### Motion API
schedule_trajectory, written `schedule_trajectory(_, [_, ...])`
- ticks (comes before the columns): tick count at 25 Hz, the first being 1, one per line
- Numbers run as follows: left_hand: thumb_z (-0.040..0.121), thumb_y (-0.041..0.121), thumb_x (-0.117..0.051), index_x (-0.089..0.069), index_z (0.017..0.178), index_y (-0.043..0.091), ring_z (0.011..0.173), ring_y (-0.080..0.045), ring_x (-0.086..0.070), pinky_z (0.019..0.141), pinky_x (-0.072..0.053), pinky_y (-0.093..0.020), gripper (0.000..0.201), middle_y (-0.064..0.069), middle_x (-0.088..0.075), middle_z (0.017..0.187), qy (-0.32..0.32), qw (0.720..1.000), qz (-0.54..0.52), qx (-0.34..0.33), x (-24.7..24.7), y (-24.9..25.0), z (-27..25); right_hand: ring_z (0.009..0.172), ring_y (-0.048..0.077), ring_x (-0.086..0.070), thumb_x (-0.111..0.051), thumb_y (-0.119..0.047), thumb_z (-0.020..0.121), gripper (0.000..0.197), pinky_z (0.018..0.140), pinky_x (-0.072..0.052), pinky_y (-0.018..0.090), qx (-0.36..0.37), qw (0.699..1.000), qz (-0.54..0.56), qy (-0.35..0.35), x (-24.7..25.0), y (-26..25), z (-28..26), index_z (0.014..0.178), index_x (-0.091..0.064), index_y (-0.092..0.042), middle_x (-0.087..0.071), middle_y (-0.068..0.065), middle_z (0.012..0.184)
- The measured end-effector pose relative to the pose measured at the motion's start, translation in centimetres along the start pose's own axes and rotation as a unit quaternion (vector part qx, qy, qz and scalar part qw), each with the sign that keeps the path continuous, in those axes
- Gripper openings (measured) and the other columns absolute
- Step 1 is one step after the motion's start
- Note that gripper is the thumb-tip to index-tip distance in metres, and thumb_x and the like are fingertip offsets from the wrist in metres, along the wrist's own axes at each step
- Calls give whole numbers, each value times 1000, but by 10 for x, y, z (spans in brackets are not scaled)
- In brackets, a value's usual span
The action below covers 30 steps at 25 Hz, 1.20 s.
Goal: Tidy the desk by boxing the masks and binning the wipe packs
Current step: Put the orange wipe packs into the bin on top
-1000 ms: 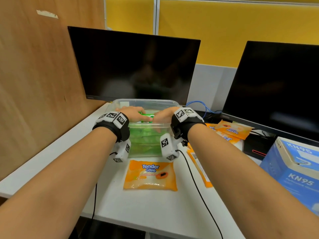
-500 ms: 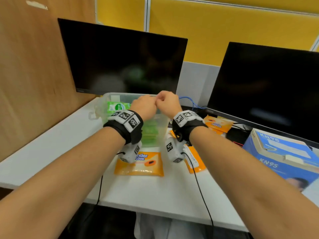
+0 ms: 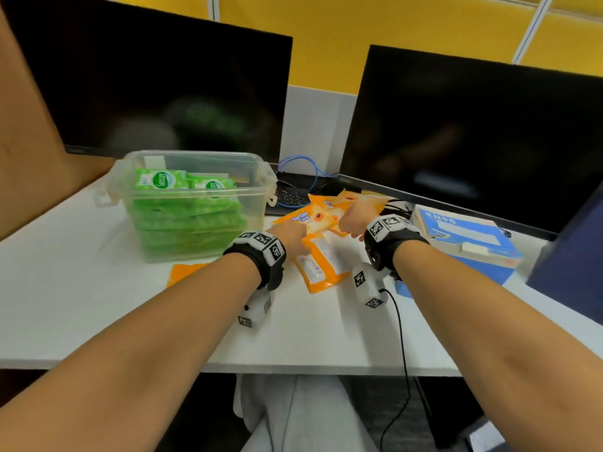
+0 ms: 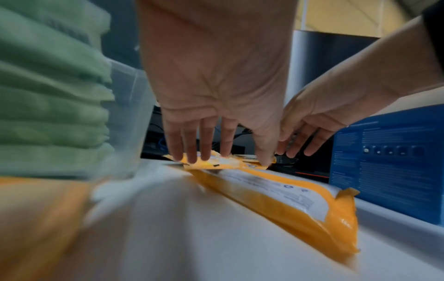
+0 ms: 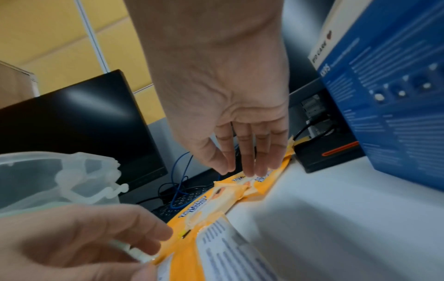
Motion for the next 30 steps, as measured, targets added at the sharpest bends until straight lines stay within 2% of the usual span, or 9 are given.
schedule_trajectory(3, [83,55,-60,-41,138,13,129,-33,-42,106,-38,-45,72,-14,-42,140,-44,997,-9,61,-24,-6,25,86,25,-60,-52,-18,91,23,74,-52,30,-21,1000,-11,-9,-8,12,11,69,-49,-12,-59,8,85])
schedule_trajectory(7, [87,48,-57,-34,141,9,133,-34,-36,108,-35,-45,71,-17,-32,146,44,987,-67,138,-14,-23,56,84,22,-54,-48,-19,95,31,65,-46,26,-56,995,84,1,-15,27,29,65,-43,-16,-55,6,86])
schedule_trajectory(10, [87,44,-57,-24,145,6,138,-33,-30,112,-31,-42,77,-18,-27,150,68,971,-120,195,-6,-38,77,91,23,-59,-57,-14,92,6,93,-53,35,-120,943,290,-113,-58,31,39,89,-57,-9,-60,11,96])
schedule_trajectory(11, [87,47,-57,-19,148,6,139,-33,-31,112,-31,-42,83,-18,-27,152,47,968,-136,205,-8,-42,83,93,23,-61,-61,-17,90,18,97,-51,38,-134,932,309,-132,-68,29,43,104,-57,-6,-61,11,96])
schedule_trajectory(13, [84,54,-60,-16,149,6,133,-32,-41,108,-39,-41,92,-16,-36,148,-1,963,-159,219,-17,-53,96,103,24,-61,-64,-29,88,44,100,-49,39,-125,938,287,-149,-79,22,53,123,-52,-6,-61,11,105])
schedule_trajectory(16, [76,60,-65,-47,133,9,112,-30,-57,96,-48,-38,78,-13,-56,126,-21,976,-135,173,-17,-50,113,100,23,-58,-61,-42,88,53,88,-51,33,-95,940,297,-141,-81,15,64,126,-52,-5,-58,13,119])
schedule_trajectory(21, [85,32,-69,-46,123,6,112,-33,-57,92,-48,-41,52,-13,-57,123,121,954,-252,111,19,-27,111,73,16,-52,-64,-55,81,43,70,-45,29,-97,907,384,-140,-82,17,66,90,-57,-14,-54,3,81])
schedule_trajectory(26, [90,29,-61,-41,124,10,101,-27,-60,82,-50,-37,43,-11,-61,116,286,873,-394,11,86,4,65,110,19,-59,-60,-47,89,50,86,-50,35,62,798,596,-66,-16,-14,57,130,-50,-19,-63,-2,116])
schedule_trajectory(30, [102,28,-36,-40,125,6,102,-32,-59,84,-50,-43,31,-16,-60,116,359,869,-339,34,136,2,20,110,21,-64,-54,-46,93,32,94,-51,42,156,802,576,-4,42,-57,30,118,-56,-26,-66,3,122])
Point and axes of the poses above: each hand's wrist, its own z-axis towards the middle knuckle, its own x-axis out of the back of the hand, y = z × x, the point moved 9 cm from there along z, towards the middle knuckle
